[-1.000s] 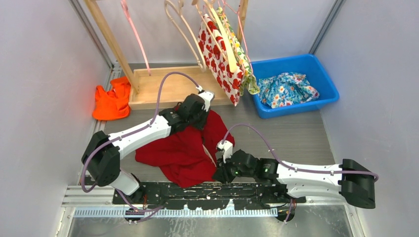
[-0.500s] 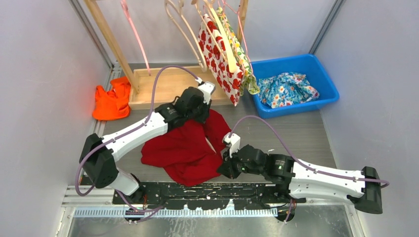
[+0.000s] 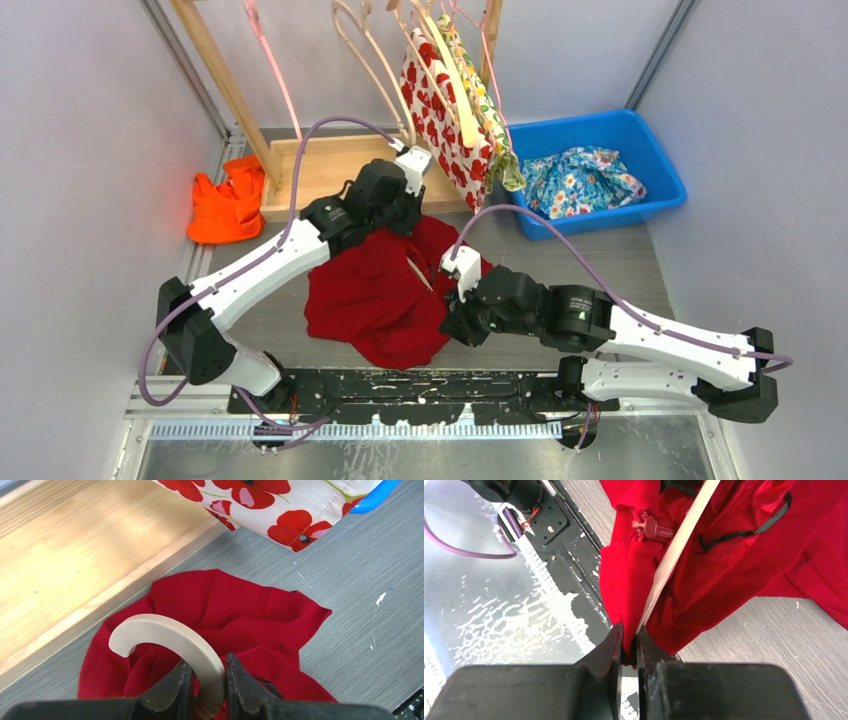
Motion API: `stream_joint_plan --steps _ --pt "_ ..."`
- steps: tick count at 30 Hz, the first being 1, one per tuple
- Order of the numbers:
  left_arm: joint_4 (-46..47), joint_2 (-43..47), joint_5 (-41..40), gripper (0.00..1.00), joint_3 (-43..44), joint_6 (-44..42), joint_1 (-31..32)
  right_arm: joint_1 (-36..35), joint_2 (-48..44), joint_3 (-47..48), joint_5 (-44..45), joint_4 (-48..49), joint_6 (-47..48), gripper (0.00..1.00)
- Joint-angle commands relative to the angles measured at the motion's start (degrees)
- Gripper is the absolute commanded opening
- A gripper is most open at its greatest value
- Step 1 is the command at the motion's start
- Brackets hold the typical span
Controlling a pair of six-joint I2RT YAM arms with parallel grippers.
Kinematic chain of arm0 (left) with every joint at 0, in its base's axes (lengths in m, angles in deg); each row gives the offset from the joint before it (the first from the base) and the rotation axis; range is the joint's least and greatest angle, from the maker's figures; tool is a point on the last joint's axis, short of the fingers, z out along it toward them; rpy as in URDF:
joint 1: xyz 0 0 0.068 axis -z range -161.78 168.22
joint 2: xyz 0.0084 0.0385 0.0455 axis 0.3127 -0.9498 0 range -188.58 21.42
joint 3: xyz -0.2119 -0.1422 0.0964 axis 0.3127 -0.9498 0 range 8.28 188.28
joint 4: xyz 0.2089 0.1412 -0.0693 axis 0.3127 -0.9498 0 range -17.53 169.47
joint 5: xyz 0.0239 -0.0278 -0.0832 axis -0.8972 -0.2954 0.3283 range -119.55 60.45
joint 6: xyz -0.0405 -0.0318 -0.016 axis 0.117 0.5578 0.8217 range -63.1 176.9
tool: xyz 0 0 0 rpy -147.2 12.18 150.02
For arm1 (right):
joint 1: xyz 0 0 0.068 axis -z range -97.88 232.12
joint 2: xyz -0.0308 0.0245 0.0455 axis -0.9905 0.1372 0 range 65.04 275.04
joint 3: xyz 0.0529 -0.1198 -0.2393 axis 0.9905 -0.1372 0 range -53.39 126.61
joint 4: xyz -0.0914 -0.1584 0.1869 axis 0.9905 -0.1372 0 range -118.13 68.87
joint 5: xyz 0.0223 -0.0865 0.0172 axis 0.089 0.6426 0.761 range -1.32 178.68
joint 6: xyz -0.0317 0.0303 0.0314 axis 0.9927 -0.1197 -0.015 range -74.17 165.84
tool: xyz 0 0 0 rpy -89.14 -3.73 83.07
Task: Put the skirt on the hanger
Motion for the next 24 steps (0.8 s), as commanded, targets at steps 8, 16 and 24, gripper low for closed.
stream_joint_plan --steps 8,16,24 --pt "-5.56 3.46 -0.78 0.00 -1.58 -5.14 0.50 0.18 4.76 20.86 8.49 1.05 10.92 0.01" --pt "-5.26 7.45 1.31 0.00 -2.81 -4.36 1.22 3.47 6.93 23.74 23.31 4.74 17.40 0.01" --pt "-7.51 14.95 5.26 0.00 -1.86 -2.71 1.70 23.95 9.28 21.87 6.91 9.42 13.10 0.01"
